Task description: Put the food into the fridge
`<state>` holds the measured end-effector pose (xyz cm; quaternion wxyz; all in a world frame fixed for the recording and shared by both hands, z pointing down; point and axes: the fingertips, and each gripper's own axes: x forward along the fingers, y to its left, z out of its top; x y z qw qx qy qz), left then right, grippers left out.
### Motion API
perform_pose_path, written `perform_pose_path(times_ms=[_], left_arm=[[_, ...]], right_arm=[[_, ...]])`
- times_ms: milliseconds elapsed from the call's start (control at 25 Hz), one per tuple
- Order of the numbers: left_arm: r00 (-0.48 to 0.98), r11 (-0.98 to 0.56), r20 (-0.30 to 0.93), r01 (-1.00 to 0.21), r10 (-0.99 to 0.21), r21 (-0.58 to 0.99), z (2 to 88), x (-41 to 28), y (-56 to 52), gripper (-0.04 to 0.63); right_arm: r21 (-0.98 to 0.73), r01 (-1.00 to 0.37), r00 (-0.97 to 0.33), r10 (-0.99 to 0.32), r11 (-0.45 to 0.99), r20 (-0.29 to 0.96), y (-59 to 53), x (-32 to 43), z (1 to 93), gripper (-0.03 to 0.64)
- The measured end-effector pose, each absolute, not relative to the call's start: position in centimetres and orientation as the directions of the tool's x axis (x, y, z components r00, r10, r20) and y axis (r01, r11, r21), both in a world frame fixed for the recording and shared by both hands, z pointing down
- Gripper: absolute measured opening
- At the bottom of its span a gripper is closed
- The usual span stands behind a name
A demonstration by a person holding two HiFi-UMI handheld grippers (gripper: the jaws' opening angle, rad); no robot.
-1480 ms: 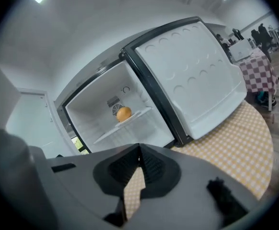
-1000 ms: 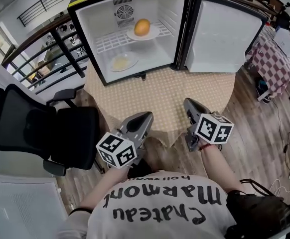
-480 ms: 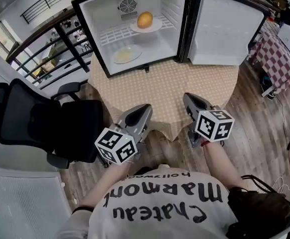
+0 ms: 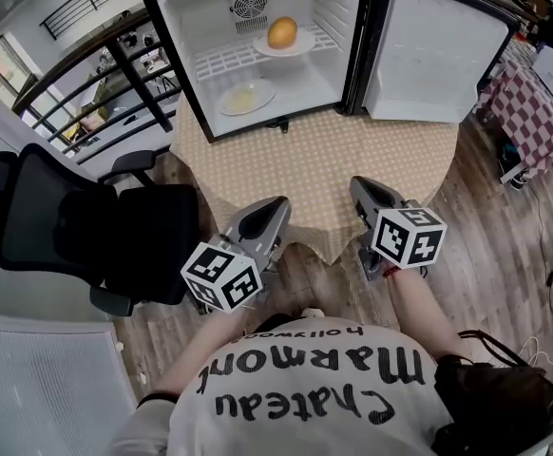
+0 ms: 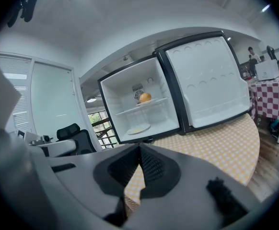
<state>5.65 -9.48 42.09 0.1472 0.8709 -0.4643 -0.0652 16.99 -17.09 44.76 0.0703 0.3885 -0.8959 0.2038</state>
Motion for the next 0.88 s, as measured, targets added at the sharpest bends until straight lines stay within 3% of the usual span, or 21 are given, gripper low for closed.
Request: perform_pose_path(times_ms=[880], left_arm=[[0.542, -0.513, 0.006, -0.797, -0.84, 0.319, 41.71, 5.54, -10.3, 0.002]], right_arm=[[-0.263, -0.738, -0.675, -0.673, 0.622, 0.302, -17.58, 17.31, 44.25, 0.015]])
